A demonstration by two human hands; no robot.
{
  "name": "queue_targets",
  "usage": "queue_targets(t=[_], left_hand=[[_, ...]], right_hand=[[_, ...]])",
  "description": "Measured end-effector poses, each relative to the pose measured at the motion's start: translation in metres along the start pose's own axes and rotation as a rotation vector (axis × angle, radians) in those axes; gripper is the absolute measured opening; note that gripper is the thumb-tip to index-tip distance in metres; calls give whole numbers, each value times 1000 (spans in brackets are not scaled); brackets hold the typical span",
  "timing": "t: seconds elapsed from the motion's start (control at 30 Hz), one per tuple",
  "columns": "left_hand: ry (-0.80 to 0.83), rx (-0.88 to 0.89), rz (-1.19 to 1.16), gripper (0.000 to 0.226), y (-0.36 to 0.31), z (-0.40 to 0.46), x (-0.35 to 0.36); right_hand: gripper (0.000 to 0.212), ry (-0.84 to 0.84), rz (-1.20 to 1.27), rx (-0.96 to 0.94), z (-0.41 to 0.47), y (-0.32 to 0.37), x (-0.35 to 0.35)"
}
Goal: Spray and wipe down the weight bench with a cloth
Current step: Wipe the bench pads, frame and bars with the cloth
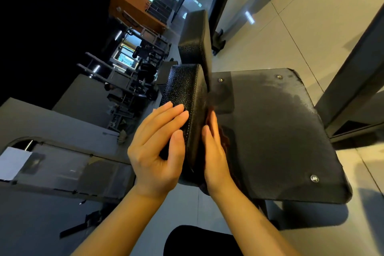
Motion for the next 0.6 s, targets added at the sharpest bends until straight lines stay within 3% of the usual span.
queue_targets(t=[0.17, 0.27, 0.4, 0.57, 0.6], left_hand=[[0, -27, -1, 27, -3, 1, 0], [-2, -40, -12, 28, -5, 1, 0], [-12, -48, -77, 46, -5, 0, -1], [-19, -60, -33, 55, -6, 0, 1], [-19, -64, -28, 55, -5, 0, 1]], right_hand=[[40, -173, 323, 262, -23, -7, -8], [45, -62, 512, 95, -13, 54, 7], [58, 24, 134, -248, 23, 104, 31], [90, -26, -428, -267, 41, 48, 20], [96, -31, -378, -176, 37, 36, 14]])
Point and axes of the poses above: each hand's wrist, its own z-axis towards the middle knuckle, its own x-axis out of the palm, y = z × x, the point moved 2 cm from there along z, towards the middle knuckle
